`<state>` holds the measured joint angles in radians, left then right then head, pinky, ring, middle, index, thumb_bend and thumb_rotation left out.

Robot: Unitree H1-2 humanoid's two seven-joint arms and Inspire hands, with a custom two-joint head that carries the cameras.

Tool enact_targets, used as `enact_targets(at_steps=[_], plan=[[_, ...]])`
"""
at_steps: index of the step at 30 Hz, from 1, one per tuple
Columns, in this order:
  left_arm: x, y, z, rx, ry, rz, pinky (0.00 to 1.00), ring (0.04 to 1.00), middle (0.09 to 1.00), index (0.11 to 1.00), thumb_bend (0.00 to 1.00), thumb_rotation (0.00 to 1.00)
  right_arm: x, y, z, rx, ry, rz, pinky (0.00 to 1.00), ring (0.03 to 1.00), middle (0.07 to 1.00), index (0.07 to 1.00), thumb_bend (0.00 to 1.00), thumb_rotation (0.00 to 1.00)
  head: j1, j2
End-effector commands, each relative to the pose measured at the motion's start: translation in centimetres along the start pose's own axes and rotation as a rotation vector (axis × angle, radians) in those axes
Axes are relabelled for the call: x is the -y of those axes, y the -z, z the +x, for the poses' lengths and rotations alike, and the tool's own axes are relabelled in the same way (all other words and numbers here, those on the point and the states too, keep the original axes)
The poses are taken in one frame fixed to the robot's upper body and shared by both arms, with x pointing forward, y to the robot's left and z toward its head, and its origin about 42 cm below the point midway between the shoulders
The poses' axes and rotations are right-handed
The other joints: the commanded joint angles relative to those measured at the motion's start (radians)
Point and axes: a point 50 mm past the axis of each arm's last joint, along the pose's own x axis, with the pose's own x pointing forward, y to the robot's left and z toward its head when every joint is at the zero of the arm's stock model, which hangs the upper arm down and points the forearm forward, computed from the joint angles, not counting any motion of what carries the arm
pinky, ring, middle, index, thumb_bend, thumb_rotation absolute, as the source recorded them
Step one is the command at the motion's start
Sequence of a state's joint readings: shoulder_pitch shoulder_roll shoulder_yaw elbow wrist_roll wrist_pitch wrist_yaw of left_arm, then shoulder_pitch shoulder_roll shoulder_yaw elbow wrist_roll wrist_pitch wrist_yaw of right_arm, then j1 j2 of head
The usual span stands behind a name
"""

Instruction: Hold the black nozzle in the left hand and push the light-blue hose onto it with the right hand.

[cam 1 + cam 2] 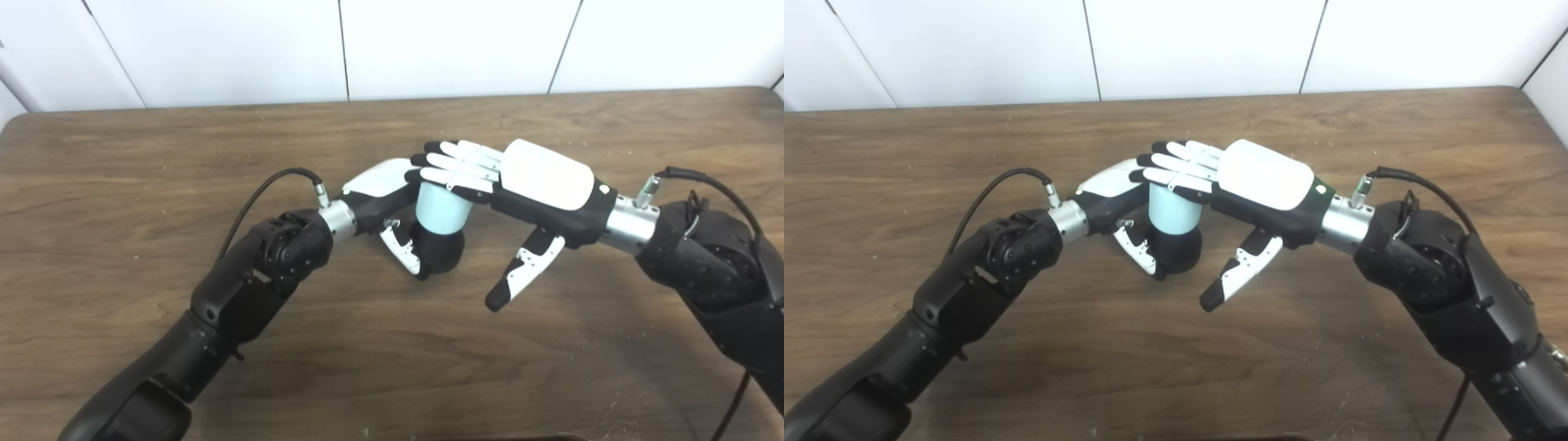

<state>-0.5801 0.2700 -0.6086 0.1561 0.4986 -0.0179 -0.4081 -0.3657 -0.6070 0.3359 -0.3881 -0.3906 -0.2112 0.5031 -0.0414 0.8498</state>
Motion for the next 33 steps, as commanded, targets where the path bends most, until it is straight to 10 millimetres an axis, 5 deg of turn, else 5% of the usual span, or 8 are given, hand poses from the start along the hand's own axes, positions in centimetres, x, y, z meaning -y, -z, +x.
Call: enact_targets(at_steps=[1, 24, 33], plan=[[2.9, 1.7, -0.5, -0.080, 0.158, -0.019, 0.99, 0.591, 0.489, 0.481, 0.53, 0.00, -2.4, -0.1, -0.1, -0.004, -0.153, 0.028, 1.00, 0.991, 0.977, 0.945, 0.75, 0.93, -0.001, 0.001], [2.4, 1.9, -0.6, -0.080, 0.148, -0.016, 0.99, 0.598, 0.497, 0.477, 0.53, 0.00, -3.1, -0.1, -0.3, 0.017, -0.219, 0.029, 0.99, 0.966, 0.942, 0.901, 0.76, 0.94, -0.001, 0.006], [2.3, 1.9, -0.7, -0.080, 0.146, -0.023, 0.99, 0.599, 0.497, 0.477, 0.53, 0.00, -0.6, 0.5, -0.1, -0.007, -0.090, 0.036, 0.98, 0.984, 0.977, 0.960, 0.76, 0.93, -0.002, 0.003]])
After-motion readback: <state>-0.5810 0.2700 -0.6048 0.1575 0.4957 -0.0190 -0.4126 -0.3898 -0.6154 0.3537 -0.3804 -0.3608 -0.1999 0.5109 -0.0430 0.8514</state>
